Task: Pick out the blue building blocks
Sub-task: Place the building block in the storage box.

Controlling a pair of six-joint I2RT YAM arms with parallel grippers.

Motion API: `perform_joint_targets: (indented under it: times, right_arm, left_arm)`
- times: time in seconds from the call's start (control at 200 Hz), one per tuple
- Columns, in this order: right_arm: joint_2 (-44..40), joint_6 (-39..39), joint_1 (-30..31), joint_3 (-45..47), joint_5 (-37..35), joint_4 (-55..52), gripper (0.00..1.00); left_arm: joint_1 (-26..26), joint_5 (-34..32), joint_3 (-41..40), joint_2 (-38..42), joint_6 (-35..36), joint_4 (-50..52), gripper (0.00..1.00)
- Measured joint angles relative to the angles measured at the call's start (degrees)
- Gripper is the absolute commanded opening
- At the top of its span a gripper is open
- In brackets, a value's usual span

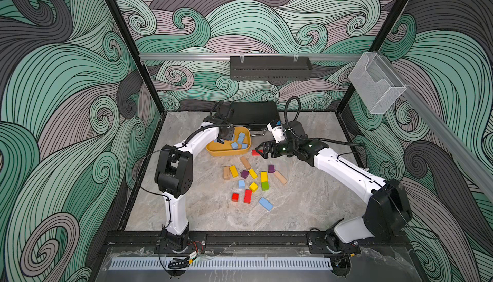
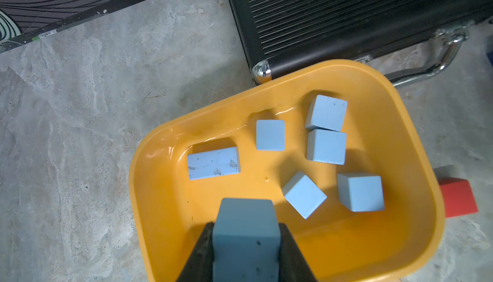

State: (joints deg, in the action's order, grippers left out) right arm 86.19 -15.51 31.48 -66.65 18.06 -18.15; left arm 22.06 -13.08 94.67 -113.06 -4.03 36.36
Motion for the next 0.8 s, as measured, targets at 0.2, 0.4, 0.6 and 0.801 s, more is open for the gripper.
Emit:
perform_joint_targets:
  times: [0.2,0.4,0.6,0.801]
  right_arm:
    - [2.2,-0.1,-0.8,-0.2,0.3,1.0,0.99]
    - [3.5,-0.1,-1.6,-0.2,1.0,1.4,0.99]
    - [3.9,-0.2,-1.9,-0.2,1.5,1.7,0.99]
    - [4.5,-0.5,-2.5,-0.2,2.0,2.3,0.99]
  left_arm:
    - [-0.3,-0.7,2.9,-4.7,1.2,0.1,0.00]
    - [-1.4,-1.2,4.1,-7.4,2.0,0.1,0.00]
    - [-2.6,-1.3,5.5,-9.6,2.5,0.3,0.00]
    - [-2.9,-1.3,8.1,-12.4,3.0,0.4,0.00]
